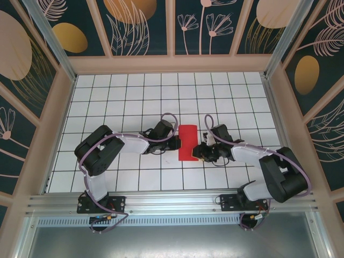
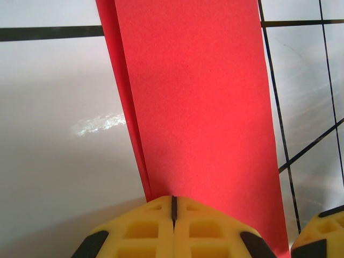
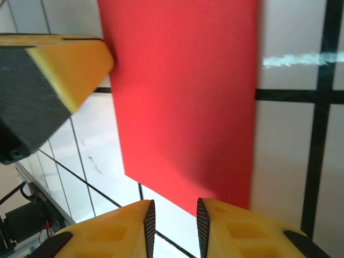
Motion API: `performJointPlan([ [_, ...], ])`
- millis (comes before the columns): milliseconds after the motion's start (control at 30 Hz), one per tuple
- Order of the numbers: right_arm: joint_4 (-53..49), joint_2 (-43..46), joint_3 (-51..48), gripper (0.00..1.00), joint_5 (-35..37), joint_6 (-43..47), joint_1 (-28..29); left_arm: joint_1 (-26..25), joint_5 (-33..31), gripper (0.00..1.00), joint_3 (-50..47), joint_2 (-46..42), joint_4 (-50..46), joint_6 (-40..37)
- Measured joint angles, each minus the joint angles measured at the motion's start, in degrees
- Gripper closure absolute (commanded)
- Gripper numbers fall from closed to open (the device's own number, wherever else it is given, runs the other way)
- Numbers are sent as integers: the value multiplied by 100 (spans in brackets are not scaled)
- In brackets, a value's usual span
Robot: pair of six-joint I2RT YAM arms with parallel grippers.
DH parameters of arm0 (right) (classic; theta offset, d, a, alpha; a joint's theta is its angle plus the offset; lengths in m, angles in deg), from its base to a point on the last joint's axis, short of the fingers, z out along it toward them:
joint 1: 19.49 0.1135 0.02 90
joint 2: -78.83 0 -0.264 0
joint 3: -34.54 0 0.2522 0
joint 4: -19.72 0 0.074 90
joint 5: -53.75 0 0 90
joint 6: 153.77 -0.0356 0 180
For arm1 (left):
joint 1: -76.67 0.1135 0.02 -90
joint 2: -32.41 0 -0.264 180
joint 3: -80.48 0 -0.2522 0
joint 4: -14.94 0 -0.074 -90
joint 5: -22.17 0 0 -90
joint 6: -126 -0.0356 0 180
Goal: Fold a paper plane with a square sheet of paper (pick it up from the middle)
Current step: Fold the square sheet of paper in half at the center of the table.
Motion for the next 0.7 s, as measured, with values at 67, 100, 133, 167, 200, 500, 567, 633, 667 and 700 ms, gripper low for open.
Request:
performJointPlan([
  [67, -146, -26, 42, 70, 72, 20, -37, 0, -2, 100, 0, -2, -2, 0],
  [100, -238, -26, 116, 70, 94, 35, -85, 0, -2, 100, 2, -2, -2, -2],
  [133, -297, -26, 221, 70, 118, 57, -144, 0, -2, 100, 0, -2, -4, -2],
  [167, -334, -26, 361, 71, 142, 83, -214, 0, -2, 100, 0, -2, -4, -2],
  [200, -367, -35, 549, 72, 164, 114, -297, 0, -2, 100, 0, -2, -4, -2],
  [500, -17, -1543, 2164, 75, 92, 280, -769, 0, -2, 100, -22, -9, 9, -2],
  [567, 20, -1845, 2229, 75, 96, 280, -769, 0, -2, 100, -28, -11, 22, -2],
  [633, 15, -2061, 2227, 75, 98, 280, -774, 0, -4, 100, -33, -13, 26, -2],
  [667, 20, -2159, 2227, 75, 101, 280, -780, 0, -4, 100, -33, -13, 26, 0],
  [700, 20, -2251, 2227, 75, 107, 282, -789, 0, -4, 100, -33, -13, 26, 0],
])
